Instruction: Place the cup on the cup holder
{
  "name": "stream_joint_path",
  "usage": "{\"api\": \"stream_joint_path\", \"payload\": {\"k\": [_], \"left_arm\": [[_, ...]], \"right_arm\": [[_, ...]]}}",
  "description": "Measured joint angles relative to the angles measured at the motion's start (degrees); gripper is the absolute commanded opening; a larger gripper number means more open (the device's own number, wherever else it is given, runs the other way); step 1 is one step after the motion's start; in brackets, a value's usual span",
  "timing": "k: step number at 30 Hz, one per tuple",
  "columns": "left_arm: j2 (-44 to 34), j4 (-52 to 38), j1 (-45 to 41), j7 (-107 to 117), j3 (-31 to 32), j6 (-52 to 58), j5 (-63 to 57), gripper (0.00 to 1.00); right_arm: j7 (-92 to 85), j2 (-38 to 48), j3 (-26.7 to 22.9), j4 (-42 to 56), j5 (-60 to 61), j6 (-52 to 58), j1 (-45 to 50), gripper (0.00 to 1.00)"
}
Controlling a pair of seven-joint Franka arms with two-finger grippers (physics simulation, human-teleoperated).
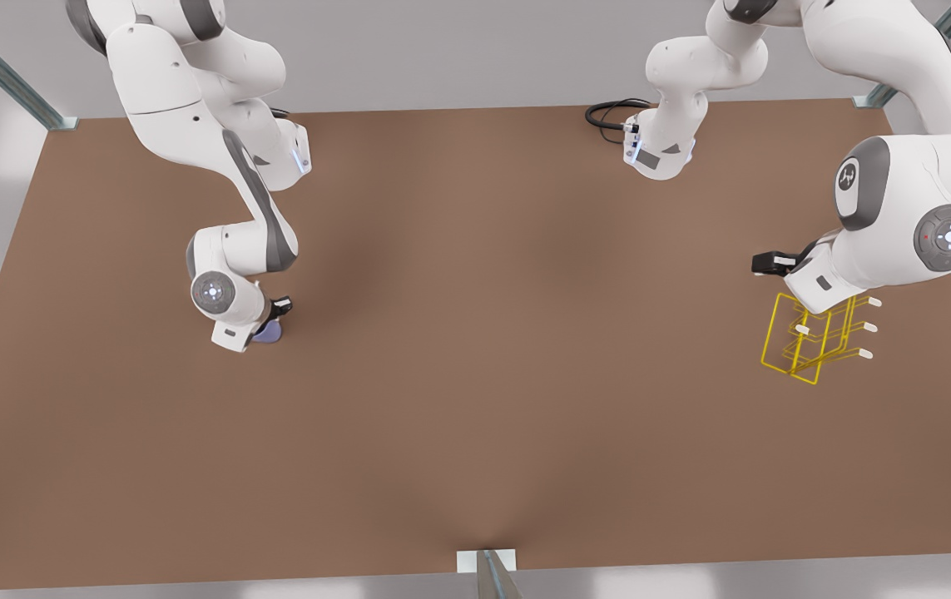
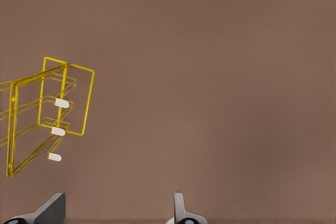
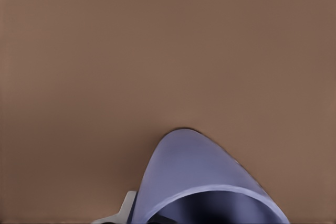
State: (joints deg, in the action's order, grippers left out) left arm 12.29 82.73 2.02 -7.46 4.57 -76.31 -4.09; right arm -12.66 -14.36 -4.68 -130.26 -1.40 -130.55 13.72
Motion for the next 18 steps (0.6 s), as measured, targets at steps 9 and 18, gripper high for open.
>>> {"api": "stream_joint_path", "payload": {"k": [9, 18], "left_arm": [[0.4, -4.2, 3.4, -0.8, 0.0, -1.5, 2.7, 1.0], [0.7, -4.3, 3.1, -1.9, 0.2, -2.4, 3.1, 1.0]], "right_arm": [[-0.3, -5.2, 5.4, 18.6, 1.7, 4.5, 2.1, 0.21], [4.0, -17.6, 6.5, 41.4, 33.9, 2.6, 22.7, 0.21]]}}
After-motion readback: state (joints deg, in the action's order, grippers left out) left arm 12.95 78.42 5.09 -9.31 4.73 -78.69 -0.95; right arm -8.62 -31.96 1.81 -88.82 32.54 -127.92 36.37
